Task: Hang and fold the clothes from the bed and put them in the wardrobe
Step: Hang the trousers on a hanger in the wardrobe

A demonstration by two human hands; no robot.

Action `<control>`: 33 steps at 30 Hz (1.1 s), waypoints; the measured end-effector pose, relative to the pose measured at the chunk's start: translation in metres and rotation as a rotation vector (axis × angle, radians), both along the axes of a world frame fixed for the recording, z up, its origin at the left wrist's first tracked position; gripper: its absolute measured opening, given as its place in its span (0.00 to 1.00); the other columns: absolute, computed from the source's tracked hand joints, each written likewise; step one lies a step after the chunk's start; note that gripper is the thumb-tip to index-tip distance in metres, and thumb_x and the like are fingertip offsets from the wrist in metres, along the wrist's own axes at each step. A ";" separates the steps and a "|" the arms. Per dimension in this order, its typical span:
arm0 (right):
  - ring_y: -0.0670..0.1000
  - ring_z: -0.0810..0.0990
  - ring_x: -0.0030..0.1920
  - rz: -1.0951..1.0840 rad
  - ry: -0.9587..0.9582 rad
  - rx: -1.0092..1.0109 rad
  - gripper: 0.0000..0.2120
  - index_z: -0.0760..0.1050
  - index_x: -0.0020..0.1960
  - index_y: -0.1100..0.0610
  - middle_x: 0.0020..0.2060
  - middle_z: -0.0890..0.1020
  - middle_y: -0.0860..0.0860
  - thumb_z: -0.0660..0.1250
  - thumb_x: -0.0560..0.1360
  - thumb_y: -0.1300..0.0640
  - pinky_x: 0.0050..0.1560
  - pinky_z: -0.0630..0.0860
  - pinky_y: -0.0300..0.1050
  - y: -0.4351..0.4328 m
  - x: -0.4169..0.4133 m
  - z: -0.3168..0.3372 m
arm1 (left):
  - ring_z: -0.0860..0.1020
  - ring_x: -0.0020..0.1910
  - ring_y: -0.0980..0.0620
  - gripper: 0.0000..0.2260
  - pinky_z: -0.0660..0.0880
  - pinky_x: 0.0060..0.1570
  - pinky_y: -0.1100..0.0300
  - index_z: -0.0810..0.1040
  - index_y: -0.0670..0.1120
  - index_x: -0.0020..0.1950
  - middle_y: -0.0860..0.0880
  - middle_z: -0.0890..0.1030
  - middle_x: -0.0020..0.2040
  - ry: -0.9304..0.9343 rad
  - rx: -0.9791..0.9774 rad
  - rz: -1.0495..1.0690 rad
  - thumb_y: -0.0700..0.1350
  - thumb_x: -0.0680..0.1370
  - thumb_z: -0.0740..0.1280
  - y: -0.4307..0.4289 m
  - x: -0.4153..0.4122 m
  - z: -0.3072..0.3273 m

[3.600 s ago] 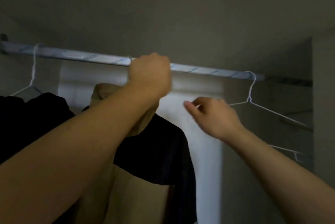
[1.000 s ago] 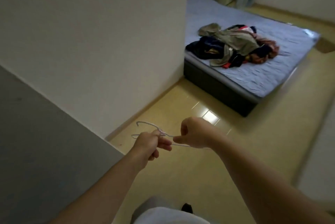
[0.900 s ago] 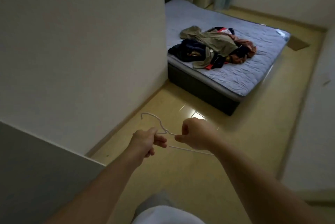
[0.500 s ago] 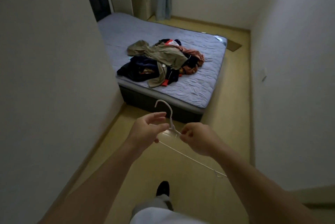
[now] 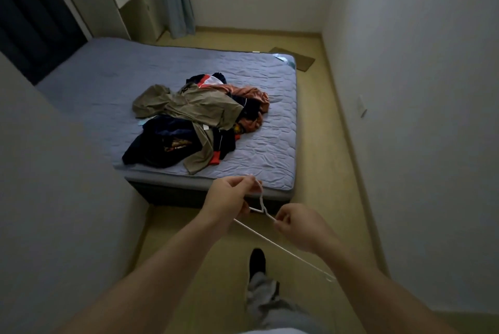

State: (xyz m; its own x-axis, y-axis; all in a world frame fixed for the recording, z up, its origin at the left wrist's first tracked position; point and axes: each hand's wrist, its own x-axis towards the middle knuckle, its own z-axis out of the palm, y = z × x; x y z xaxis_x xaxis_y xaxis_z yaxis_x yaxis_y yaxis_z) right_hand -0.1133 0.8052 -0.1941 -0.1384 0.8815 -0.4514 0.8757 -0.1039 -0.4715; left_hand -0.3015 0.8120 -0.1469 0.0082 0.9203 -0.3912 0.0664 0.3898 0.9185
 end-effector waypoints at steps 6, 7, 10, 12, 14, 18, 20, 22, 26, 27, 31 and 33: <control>0.43 0.80 0.40 -0.037 0.071 -0.053 0.04 0.78 0.43 0.47 0.38 0.81 0.44 0.68 0.77 0.48 0.43 0.81 0.47 0.126 -0.039 -0.039 | 0.74 0.25 0.57 0.14 0.68 0.25 0.65 0.87 0.45 0.45 0.49 0.87 0.43 0.062 -0.099 -0.023 0.53 0.81 0.68 0.128 -0.030 -0.016; 0.43 0.80 0.41 -0.035 0.094 -0.086 0.03 0.77 0.47 0.46 0.40 0.81 0.44 0.69 0.76 0.47 0.44 0.81 0.46 0.146 -0.048 -0.043 | 0.74 0.26 0.57 0.14 0.68 0.25 0.65 0.87 0.45 0.44 0.49 0.87 0.43 0.090 -0.106 -0.026 0.52 0.81 0.68 0.146 -0.037 -0.016; 0.46 0.80 0.49 -0.055 0.177 -0.169 0.18 0.72 0.63 0.46 0.52 0.80 0.46 0.70 0.76 0.44 0.51 0.80 0.47 0.203 -0.082 -0.046 | 0.74 0.25 0.58 0.13 0.69 0.24 0.66 0.86 0.43 0.43 0.49 0.87 0.42 0.124 -0.102 -0.037 0.50 0.81 0.68 0.198 -0.056 -0.011; 0.47 0.80 0.50 -0.037 0.183 -0.151 0.21 0.71 0.66 0.46 0.54 0.80 0.47 0.68 0.76 0.40 0.52 0.80 0.50 0.238 -0.108 -0.042 | 0.74 0.24 0.58 0.12 0.69 0.24 0.66 0.86 0.44 0.43 0.49 0.86 0.40 0.141 -0.081 -0.067 0.49 0.80 0.69 0.228 -0.069 -0.006; 0.49 0.80 0.49 -0.055 0.173 -0.117 0.20 0.73 0.63 0.46 0.51 0.81 0.47 0.63 0.77 0.36 0.52 0.80 0.54 0.274 -0.133 -0.037 | 0.73 0.24 0.57 0.11 0.68 0.25 0.64 0.87 0.43 0.43 0.49 0.85 0.35 0.133 -0.079 -0.082 0.49 0.79 0.70 0.260 -0.087 -0.003; 0.55 0.80 0.49 -0.113 0.061 -0.122 0.19 0.76 0.56 0.48 0.50 0.82 0.51 0.59 0.78 0.36 0.50 0.80 0.53 0.338 -0.176 -0.041 | 0.71 0.25 0.55 0.11 0.65 0.28 0.61 0.87 0.43 0.43 0.53 0.79 0.28 0.129 -0.090 -0.157 0.49 0.79 0.71 0.322 -0.133 -0.012; 0.58 0.80 0.51 -0.131 0.023 -0.153 0.18 0.75 0.55 0.51 0.52 0.82 0.54 0.58 0.79 0.37 0.50 0.78 0.53 0.364 -0.197 -0.054 | 0.72 0.26 0.53 0.13 0.65 0.28 0.60 0.87 0.44 0.43 0.51 0.80 0.29 0.098 -0.102 -0.219 0.50 0.80 0.70 0.355 -0.156 -0.025; 0.61 0.80 0.53 -0.157 -0.009 -0.176 0.19 0.74 0.58 0.53 0.54 0.81 0.57 0.55 0.81 0.40 0.51 0.78 0.54 0.389 -0.218 -0.073 | 0.74 0.28 0.51 0.18 0.67 0.27 0.61 0.87 0.46 0.42 0.48 0.85 0.36 0.099 -0.122 -0.301 0.56 0.81 0.66 0.392 -0.178 -0.046; 0.63 0.79 0.55 -0.307 0.006 -0.242 0.15 0.69 0.52 0.58 0.55 0.80 0.61 0.52 0.84 0.46 0.50 0.74 0.53 0.431 -0.259 -0.112 | 0.75 0.23 0.54 0.26 0.68 0.23 0.66 0.86 0.42 0.40 0.44 0.86 0.39 0.096 -0.318 -0.171 0.58 0.83 0.60 0.486 -0.227 -0.112; 0.63 0.79 0.54 -0.341 0.012 -0.251 0.14 0.67 0.51 0.58 0.54 0.80 0.61 0.53 0.84 0.47 0.50 0.74 0.53 0.442 -0.270 -0.120 | 0.74 0.21 0.55 0.25 0.67 0.22 0.67 0.86 0.42 0.41 0.45 0.86 0.39 0.118 -0.394 -0.120 0.56 0.84 0.59 0.511 -0.241 -0.133; 0.64 0.79 0.53 -0.470 0.074 -0.231 0.16 0.66 0.50 0.58 0.51 0.80 0.62 0.52 0.85 0.46 0.48 0.74 0.53 0.489 -0.312 -0.139 | 0.72 0.24 0.55 0.16 0.65 0.29 0.63 0.80 0.46 0.43 0.49 0.83 0.41 0.241 -0.548 -0.024 0.50 0.84 0.59 0.598 -0.297 -0.216; 0.63 0.80 0.50 -0.517 0.112 -0.199 0.16 0.65 0.49 0.58 0.48 0.80 0.61 0.53 0.84 0.45 0.45 0.72 0.52 0.515 -0.330 -0.152 | 0.73 0.28 0.53 0.12 0.66 0.30 0.62 0.78 0.47 0.43 0.48 0.82 0.45 0.256 -0.612 0.033 0.48 0.83 0.60 0.638 -0.318 -0.256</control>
State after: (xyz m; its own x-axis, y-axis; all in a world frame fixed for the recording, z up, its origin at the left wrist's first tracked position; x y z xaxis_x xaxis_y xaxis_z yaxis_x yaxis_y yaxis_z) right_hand -0.4437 1.3202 -0.3464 0.2319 0.7469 -0.6232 0.6330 -0.6023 -0.4864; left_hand -0.6198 1.4500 -0.4029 -0.1786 0.5292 -0.8295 0.2321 0.8419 0.4871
